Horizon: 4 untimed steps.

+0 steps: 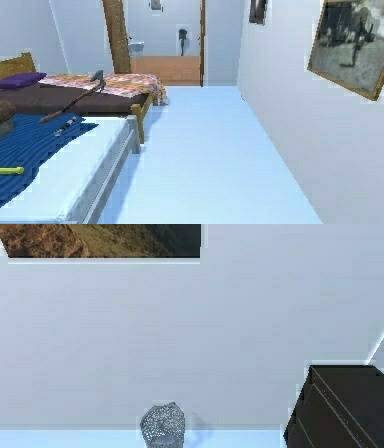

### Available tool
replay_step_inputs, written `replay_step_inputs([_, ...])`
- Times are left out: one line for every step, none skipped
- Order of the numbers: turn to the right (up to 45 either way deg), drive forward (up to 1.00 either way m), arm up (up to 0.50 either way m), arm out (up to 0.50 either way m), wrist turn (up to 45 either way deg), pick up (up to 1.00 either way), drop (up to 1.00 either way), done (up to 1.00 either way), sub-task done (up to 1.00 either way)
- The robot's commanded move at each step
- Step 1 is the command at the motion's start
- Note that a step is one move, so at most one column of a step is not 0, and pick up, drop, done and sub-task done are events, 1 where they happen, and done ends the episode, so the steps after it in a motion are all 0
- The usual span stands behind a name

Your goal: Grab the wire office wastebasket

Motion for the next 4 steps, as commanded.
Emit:
replay_step_inputs([0.0, 0.0, 0.14, 0.0, 0.0, 0.0, 0.0, 0.0, 0.0])
replay_step_inputs([0.0, 0.0, 0.0, 0.42, 0.0, 0.0, 0.0, 0.0, 0.0])
replay_step_inputs([0.0, 0.0, 0.0, 0.0, 45.0, 0.0, 0.0, 0.0, 0.0])
replay_step_inputs([0.0, 0.0, 0.0, 0.0, 45.0, 0.0, 0.0, 0.0, 0.0])
